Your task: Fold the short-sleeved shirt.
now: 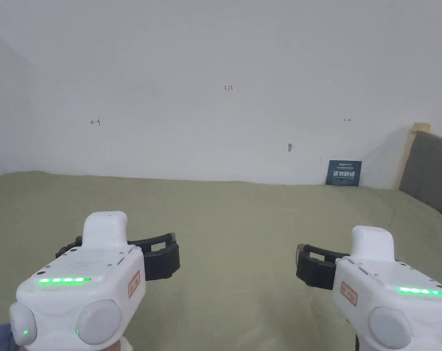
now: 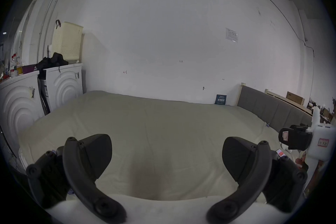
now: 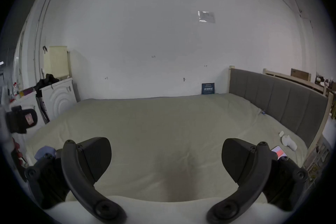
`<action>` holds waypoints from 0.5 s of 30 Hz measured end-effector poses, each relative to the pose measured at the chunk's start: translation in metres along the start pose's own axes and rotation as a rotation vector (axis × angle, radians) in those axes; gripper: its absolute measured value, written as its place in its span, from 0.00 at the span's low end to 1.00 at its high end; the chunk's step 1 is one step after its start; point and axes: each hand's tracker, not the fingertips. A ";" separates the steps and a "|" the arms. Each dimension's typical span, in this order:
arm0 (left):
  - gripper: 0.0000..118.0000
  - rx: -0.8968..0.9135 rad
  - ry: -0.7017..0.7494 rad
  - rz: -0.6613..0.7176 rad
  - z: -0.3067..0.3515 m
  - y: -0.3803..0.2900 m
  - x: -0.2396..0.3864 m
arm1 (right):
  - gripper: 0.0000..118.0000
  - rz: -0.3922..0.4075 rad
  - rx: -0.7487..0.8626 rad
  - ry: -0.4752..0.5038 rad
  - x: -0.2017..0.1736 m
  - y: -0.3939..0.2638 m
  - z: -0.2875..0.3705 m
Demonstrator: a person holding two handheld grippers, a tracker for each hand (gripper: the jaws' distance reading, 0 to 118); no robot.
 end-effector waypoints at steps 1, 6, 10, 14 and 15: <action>1.00 -0.007 0.003 -0.003 -0.001 0.000 0.001 | 1.00 -0.006 -0.009 -0.001 0.001 0.002 0.000; 1.00 -0.013 0.021 -0.036 -0.001 0.002 0.006 | 1.00 0.003 -0.037 0.003 0.007 -0.002 -0.014; 1.00 -0.019 0.024 -0.007 -0.006 0.001 0.002 | 1.00 -0.006 -0.086 0.031 0.005 -0.005 -0.013; 1.00 -0.025 0.025 -0.011 -0.007 -0.002 0.001 | 1.00 -0.017 -0.097 0.031 0.005 -0.007 -0.019; 1.00 -0.026 0.026 -0.014 -0.008 -0.002 0.001 | 1.00 -0.024 -0.099 0.037 0.006 -0.006 -0.019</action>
